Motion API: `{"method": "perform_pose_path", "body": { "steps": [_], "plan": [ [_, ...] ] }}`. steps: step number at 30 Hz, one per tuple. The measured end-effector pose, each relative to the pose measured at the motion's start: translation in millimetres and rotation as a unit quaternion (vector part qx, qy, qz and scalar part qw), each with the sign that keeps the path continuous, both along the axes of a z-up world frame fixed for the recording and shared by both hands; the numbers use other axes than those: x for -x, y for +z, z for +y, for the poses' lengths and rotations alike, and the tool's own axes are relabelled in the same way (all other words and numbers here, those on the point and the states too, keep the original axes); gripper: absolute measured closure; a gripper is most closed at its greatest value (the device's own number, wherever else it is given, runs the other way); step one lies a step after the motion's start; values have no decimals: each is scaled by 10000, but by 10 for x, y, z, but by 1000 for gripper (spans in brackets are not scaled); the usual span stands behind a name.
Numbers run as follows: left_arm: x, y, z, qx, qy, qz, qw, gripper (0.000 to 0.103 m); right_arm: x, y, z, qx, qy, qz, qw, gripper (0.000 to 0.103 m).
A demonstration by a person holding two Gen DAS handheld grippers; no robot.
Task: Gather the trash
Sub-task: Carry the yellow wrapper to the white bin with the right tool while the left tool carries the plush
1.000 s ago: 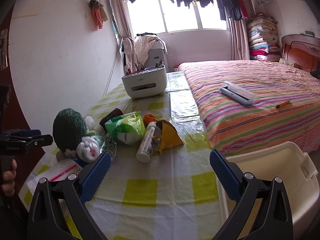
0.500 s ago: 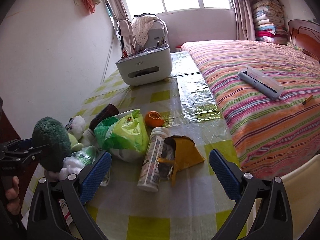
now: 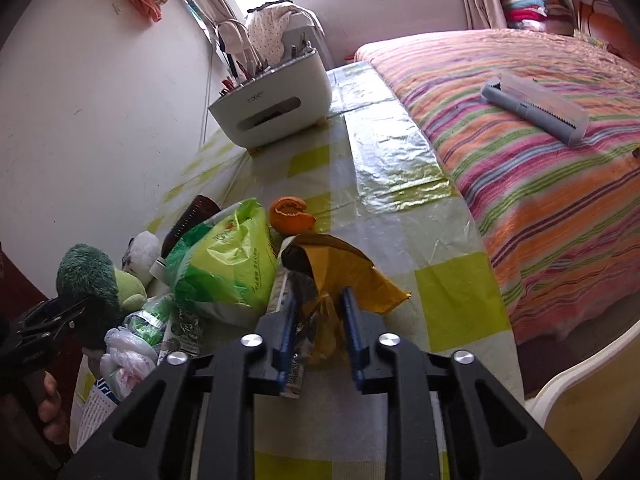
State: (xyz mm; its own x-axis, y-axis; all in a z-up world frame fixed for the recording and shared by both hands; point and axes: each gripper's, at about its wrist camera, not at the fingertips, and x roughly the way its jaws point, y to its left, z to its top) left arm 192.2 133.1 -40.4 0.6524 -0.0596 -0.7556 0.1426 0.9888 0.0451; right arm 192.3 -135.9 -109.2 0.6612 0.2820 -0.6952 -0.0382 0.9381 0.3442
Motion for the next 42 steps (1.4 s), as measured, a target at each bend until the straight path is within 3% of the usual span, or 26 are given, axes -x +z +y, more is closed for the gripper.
{"method": "perform_pose_path", "body": {
  "steps": [5, 15, 26, 30, 38, 42],
  "plan": [
    [52, 20, 28, 53, 111, -110, 9999, 24, 101, 131, 35, 148, 53, -320, 9994, 84],
    [273, 170, 24, -19, 284, -577, 9979, 25, 329, 292, 79, 183, 161, -635, 9977, 84],
    [601, 423, -135, 489, -90, -1014, 9936, 25, 577, 417, 31, 258, 224, -796, 9962, 84],
    [669, 467, -256, 701, -290, -1016, 9919, 25, 663, 454, -20, 291, 214, -841, 9958, 84],
    [742, 429, -586, 694, -598, -997, 9908, 25, 830, 490, -195, 339, 83, -866, 9956, 84],
    [771, 467, -648, 930, -718, -978, 9882, 25, 891, 514, -294, 355, 13, -907, 9952, 84]
  ]
}}
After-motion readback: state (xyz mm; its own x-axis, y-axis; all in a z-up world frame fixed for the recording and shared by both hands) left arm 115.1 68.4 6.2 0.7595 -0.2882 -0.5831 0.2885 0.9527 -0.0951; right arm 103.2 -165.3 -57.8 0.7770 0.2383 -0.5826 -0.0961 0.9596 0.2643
